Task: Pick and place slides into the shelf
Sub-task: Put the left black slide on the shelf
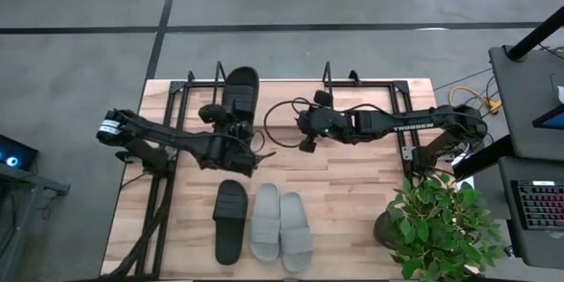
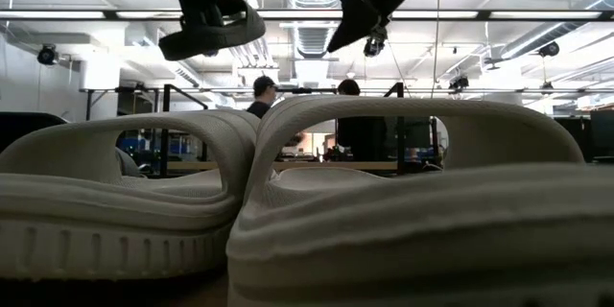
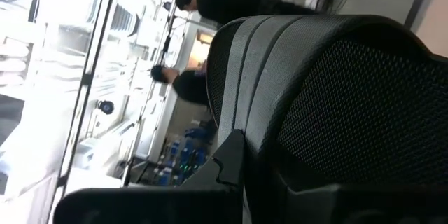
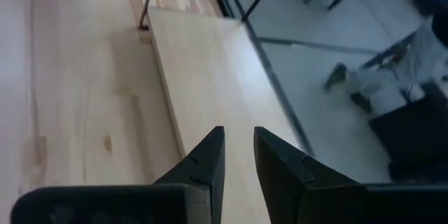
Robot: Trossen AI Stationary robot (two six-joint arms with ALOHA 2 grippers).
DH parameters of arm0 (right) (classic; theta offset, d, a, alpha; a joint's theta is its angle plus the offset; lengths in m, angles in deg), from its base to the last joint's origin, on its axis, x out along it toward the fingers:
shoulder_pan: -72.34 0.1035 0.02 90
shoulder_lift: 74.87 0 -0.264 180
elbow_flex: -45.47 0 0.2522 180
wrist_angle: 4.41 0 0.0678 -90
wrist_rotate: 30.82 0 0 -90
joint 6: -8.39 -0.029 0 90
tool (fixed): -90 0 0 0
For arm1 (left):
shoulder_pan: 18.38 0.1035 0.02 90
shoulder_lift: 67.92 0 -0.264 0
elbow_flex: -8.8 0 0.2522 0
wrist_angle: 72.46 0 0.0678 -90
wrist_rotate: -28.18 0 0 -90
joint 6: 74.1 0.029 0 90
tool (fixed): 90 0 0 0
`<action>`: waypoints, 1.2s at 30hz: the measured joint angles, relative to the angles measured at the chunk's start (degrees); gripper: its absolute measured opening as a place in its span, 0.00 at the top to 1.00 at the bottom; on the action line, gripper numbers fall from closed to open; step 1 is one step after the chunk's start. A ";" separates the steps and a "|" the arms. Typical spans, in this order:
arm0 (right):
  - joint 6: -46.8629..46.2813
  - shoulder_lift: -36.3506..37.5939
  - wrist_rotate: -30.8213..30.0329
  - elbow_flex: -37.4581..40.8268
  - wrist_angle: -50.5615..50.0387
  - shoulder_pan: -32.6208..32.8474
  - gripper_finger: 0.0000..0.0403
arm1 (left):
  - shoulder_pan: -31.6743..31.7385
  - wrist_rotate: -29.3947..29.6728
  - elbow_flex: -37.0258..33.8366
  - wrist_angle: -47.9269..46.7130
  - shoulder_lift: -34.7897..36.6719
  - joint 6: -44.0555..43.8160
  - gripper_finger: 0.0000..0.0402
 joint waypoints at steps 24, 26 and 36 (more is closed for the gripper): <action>13.39 0.00 -0.02 -0.86 10.15 -0.14 0.81 | 11.17 -0.02 -0.31 0.12 0.00 3.41 1.00; 13.39 0.00 -0.02 -0.90 10.17 -0.27 0.81 | 11.17 0.00 -0.31 -0.04 -0.25 3.86 1.00; 11.49 0.00 -0.02 -0.94 10.04 -0.92 0.83 | 11.14 -0.02 -0.72 0.01 -0.50 5.26 1.00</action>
